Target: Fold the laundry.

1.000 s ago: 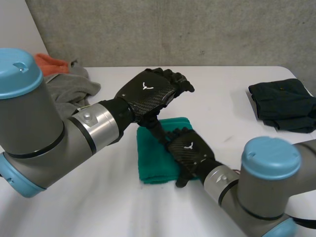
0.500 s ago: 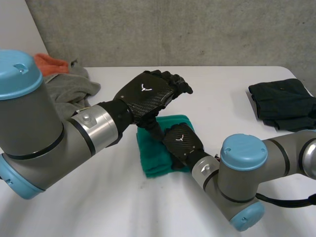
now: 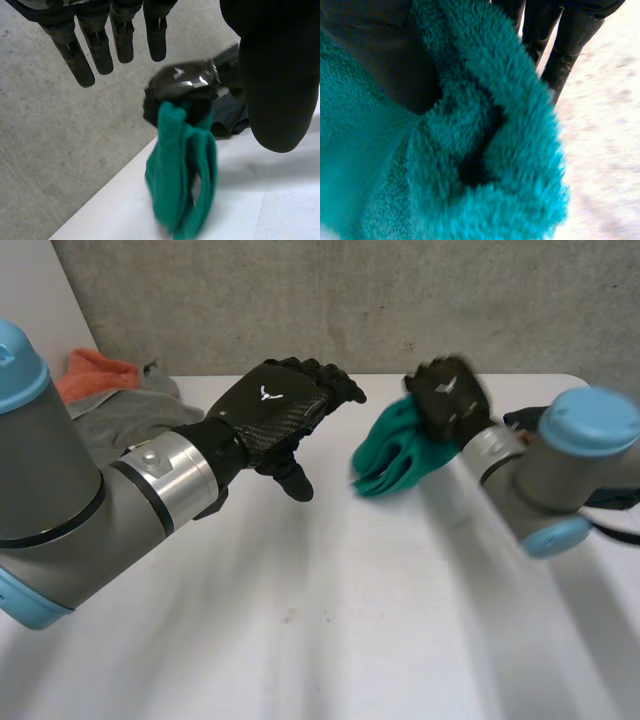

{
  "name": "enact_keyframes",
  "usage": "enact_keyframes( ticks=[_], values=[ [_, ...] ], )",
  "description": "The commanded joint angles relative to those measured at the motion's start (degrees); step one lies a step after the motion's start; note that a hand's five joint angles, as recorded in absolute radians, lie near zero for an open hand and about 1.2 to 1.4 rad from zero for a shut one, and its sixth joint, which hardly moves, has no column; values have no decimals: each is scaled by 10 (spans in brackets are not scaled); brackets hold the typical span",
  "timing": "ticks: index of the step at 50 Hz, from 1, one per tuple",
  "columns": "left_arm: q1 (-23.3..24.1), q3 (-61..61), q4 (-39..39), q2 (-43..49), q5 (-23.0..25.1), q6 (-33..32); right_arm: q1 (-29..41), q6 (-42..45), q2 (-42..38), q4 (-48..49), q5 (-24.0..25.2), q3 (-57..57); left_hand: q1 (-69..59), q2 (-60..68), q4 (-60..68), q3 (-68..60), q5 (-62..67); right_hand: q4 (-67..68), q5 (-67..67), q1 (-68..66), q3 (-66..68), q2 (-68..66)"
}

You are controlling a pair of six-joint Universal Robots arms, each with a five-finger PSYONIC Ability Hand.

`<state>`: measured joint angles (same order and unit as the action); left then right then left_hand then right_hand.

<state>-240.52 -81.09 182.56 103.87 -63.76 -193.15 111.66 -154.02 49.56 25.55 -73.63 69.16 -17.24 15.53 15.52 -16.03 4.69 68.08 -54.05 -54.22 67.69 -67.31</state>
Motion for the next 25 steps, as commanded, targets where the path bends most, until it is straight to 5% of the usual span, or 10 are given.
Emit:
enact_keyframes(
  ticks=[1,14,25],
  values=[
    [1,-2,1,-9,0,1,-101,-5,-23,17,74,-116,11,6,6,-1,14,119,-160,-258,123,-127],
    [1,-4,1,-9,-1,0,-285,-66,-176,82,134,-310,10,7,7,-2,16,119,-160,-258,123,-127],
    [5,-6,1,-8,-9,-2,-363,-59,-225,137,222,-199,8,9,9,-4,17,119,-160,-258,123,-127]
  ],
)
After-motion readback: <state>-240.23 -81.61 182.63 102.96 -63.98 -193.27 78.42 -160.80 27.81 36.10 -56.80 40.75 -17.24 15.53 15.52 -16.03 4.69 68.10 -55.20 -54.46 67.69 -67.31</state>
